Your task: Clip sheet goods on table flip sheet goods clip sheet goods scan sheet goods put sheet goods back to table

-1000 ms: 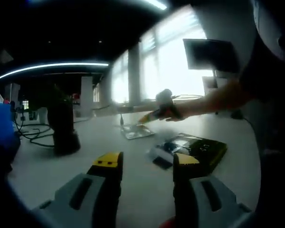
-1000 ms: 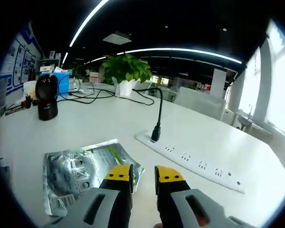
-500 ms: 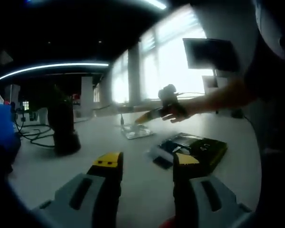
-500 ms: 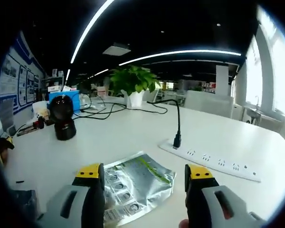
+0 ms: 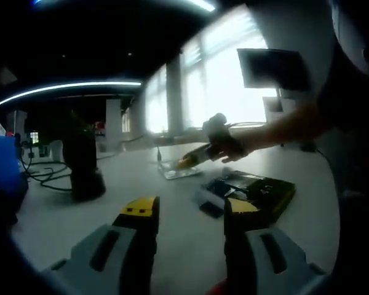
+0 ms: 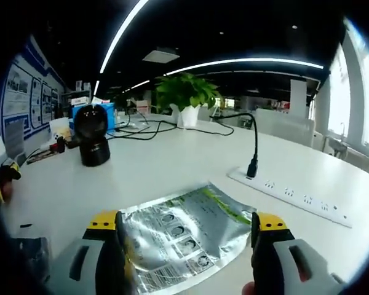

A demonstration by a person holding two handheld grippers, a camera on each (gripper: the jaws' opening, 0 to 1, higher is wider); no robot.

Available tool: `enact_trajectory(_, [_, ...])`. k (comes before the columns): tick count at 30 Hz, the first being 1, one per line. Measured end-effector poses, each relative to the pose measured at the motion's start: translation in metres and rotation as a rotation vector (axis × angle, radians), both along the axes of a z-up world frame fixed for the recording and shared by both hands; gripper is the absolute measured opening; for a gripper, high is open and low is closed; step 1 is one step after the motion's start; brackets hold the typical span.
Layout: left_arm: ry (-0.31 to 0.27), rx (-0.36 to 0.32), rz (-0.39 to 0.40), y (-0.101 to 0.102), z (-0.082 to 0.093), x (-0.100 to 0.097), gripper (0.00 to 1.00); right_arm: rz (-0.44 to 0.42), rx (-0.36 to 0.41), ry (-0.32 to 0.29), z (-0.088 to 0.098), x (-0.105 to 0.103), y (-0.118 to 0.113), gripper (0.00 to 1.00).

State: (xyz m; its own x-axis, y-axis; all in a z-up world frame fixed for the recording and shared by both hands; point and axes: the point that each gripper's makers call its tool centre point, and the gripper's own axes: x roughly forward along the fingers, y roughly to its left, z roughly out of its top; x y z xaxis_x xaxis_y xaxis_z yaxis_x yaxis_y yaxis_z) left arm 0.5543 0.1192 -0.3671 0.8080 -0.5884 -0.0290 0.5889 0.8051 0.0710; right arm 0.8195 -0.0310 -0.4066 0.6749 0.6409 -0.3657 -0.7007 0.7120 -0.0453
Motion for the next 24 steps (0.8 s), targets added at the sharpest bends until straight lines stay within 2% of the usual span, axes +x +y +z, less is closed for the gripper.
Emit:
enact_trajectory(9, [0.0,0.001,0.0,0.0,0.0,0.0,0.35,0.015,-0.038,0.014,-0.011,0.003,0.001,0.8])
enact_trajectory(17, [0.001,0.003,0.0,-0.001,-0.001,0.0,0.35,0.024,-0.013,0.065,-0.018,0.0,0.002,0.82])
enact_trajectory(24, [0.0,-0.004,0.001,-0.001,0.0,0.0,0.35,0.036,-0.019,0.067,-0.018,-0.004,0.004,0.83])
